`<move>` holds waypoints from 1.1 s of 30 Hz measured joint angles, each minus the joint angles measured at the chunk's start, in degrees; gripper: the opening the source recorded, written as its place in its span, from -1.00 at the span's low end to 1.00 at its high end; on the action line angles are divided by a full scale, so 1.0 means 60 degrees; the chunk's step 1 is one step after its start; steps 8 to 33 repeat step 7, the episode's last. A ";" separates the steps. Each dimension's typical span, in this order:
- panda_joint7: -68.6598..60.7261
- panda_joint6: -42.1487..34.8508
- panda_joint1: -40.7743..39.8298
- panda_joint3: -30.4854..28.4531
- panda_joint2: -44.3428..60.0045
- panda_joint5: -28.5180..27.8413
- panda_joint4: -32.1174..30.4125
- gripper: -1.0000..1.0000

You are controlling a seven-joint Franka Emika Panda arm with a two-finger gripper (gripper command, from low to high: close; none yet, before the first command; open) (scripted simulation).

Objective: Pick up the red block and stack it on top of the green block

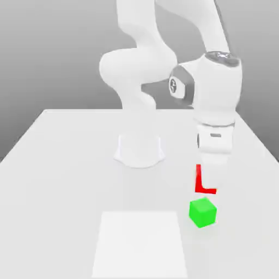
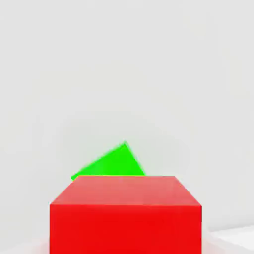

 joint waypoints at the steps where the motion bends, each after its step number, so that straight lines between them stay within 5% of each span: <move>1: -0.0019 0.0306 0.0016 0.0004 0.0306 0.0000 0.0002 -1.00; 4: 0.0033 0.1269 0.0002 0.0003 0.1296 -0.0094 0.0028 -1.00; 5: 0.0053 0.1434 -0.0005 -0.0003 0.1467 -0.0123 0.0033 1.00; 33: 0.0053 0.1434 -0.0005 -0.0003 0.1467 -0.0123 0.0033 1.00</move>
